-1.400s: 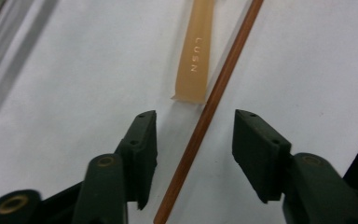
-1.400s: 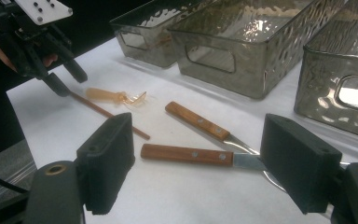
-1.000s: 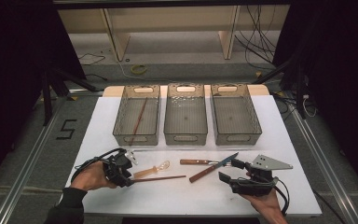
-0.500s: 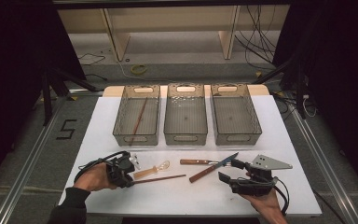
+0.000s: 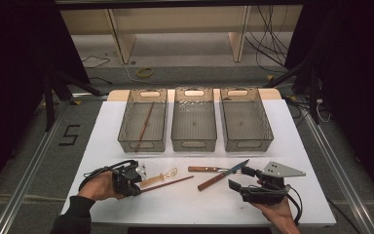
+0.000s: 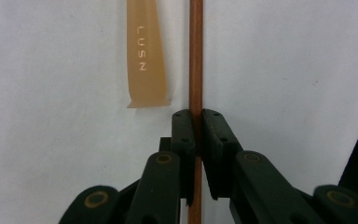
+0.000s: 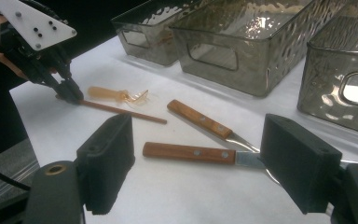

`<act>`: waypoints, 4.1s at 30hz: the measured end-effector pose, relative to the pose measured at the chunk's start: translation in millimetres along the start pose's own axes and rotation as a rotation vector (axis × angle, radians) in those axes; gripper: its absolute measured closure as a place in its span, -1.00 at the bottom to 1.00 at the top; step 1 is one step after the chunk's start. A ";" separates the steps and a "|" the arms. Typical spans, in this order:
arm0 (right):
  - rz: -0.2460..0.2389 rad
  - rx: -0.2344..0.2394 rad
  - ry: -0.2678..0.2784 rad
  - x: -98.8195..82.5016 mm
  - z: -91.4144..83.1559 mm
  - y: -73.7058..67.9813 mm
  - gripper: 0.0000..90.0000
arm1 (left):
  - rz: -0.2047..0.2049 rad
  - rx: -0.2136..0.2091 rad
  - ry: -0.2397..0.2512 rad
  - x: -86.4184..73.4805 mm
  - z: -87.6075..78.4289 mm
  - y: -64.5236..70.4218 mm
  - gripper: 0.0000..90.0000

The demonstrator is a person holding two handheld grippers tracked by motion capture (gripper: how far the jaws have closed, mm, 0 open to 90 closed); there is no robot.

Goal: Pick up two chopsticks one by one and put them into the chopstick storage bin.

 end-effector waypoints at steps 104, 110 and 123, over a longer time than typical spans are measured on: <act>0.012 0.000 0.004 -0.6 0.9 1.4 -0.41 | -0.443 0.243 0.568 34.6 -89.8 -100.1 0.85; 0.014 0.002 0.004 -0.7 0.8 1.4 -0.41 | -0.473 0.265 0.583 34.5 -96.7 -115.8 0.85; 0.013 0.003 0.003 -0.8 0.9 1.4 -0.41 | -0.535 0.305 0.585 36.9 -94.2 -148.4 0.85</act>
Point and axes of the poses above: each handheld gripper's, and its own axes: z roughly forward along the jaws, x roughly out of its top, y roughly to its right, the point moved 5 cm from there along z, roughly forward along the jaws, and after that the axes turned 3 degrees about y, right-handed, at the moved point
